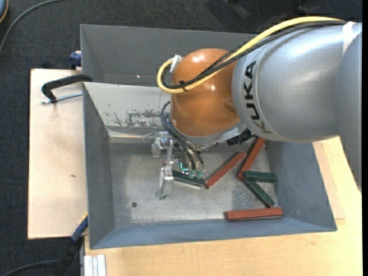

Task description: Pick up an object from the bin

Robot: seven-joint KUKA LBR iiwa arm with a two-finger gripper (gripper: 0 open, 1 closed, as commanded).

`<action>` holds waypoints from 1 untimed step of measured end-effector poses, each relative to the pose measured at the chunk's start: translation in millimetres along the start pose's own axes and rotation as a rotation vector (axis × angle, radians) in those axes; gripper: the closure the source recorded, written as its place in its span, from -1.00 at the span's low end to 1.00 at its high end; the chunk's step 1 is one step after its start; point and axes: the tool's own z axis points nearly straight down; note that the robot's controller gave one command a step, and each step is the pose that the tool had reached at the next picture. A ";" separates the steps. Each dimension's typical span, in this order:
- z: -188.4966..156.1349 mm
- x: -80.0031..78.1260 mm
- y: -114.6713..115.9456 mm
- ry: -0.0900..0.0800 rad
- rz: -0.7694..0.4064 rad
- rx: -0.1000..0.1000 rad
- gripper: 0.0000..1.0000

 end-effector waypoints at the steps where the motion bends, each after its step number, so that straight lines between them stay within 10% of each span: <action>1: 90.3 -86.0 -52.4 -0.013 0.004 0.000 -1.00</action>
Offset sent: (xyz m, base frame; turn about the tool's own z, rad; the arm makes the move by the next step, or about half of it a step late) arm 0.0825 -0.0495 -0.0877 0.0001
